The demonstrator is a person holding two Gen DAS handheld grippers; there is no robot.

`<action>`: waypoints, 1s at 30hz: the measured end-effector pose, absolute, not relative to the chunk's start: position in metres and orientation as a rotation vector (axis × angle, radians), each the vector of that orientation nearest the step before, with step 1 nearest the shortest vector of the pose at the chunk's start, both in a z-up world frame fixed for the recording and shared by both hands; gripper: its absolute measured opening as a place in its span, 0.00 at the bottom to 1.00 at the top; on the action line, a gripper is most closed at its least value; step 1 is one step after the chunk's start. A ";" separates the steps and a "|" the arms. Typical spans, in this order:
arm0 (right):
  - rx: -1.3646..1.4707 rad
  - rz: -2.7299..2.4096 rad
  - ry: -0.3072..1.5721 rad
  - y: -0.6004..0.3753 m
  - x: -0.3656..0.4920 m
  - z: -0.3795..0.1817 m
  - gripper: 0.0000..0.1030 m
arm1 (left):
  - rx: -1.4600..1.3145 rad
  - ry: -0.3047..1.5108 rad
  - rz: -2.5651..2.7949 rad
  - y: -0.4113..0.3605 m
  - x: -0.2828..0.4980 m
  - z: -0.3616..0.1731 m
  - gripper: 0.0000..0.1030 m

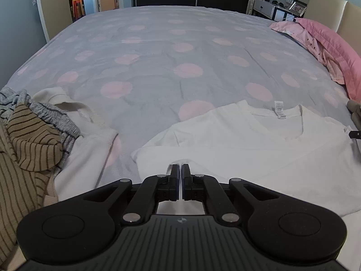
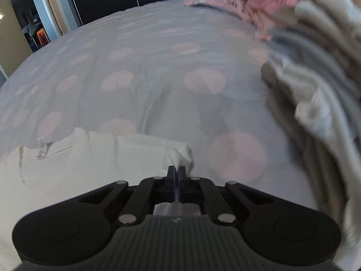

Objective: Fold clothes

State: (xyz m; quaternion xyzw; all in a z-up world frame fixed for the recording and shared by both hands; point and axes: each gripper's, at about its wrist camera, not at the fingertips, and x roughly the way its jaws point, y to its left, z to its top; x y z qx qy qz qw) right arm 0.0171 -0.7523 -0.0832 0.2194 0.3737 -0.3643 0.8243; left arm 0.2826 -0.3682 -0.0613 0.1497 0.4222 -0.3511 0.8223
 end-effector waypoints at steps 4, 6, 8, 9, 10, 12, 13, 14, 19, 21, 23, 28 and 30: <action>0.450 -0.822 0.810 -0.770 0.010 -0.081 0.01 | 0.318 0.902 -0.771 -0.386 0.284 -0.068 0.00; 0.428 -0.823 0.844 -0.771 0.014 -0.090 0.01 | 0.325 0.910 -0.765 -0.394 0.286 -0.073 0.00; 0.417 -0.834 0.867 -0.769 0.017 -0.098 0.02 | 0.330 0.912 -0.757 -0.397 0.288 -0.075 0.01; 0.422 -0.841 0.870 -0.769 0.017 -0.100 0.03 | 0.332 0.912 -0.751 -0.398 0.289 -0.075 0.01; 0.430 -0.848 0.871 -0.767 0.016 -0.100 0.05 | 0.327 0.909 -0.753 -0.396 0.290 -0.073 0.02; 0.411 -0.867 0.864 -0.764 0.011 -0.093 0.22 | 0.305 0.900 -0.771 -0.387 0.290 -0.068 0.12; 0.391 -0.872 0.851 -0.760 0.006 -0.088 0.28 | 0.294 0.895 -0.780 -0.383 0.290 -0.065 0.14; 0.380 -0.868 0.840 -0.757 0.000 -0.083 0.32 | 0.283 0.891 -0.789 -0.379 0.290 -0.062 0.17; 0.420 -0.804 0.817 -0.733 -0.036 -0.063 0.32 | 0.281 0.889 -0.863 -0.356 0.277 -0.059 0.20; 0.427 -0.774 0.829 -0.718 -0.050 -0.060 0.35 | 0.319 0.881 -0.887 -0.349 0.267 -0.062 0.20; 0.429 -0.745 0.846 -0.703 -0.063 -0.059 0.37 | 0.359 0.866 -0.920 -0.343 0.257 -0.065 0.20; 0.432 -0.677 0.876 -0.672 -0.095 -0.054 0.38 | 0.482 0.838 -0.970 -0.335 0.238 -0.077 0.20; 0.433 -0.647 0.887 -0.662 -0.107 -0.052 0.39 | 0.537 0.822 -0.973 -0.335 0.232 -0.083 0.20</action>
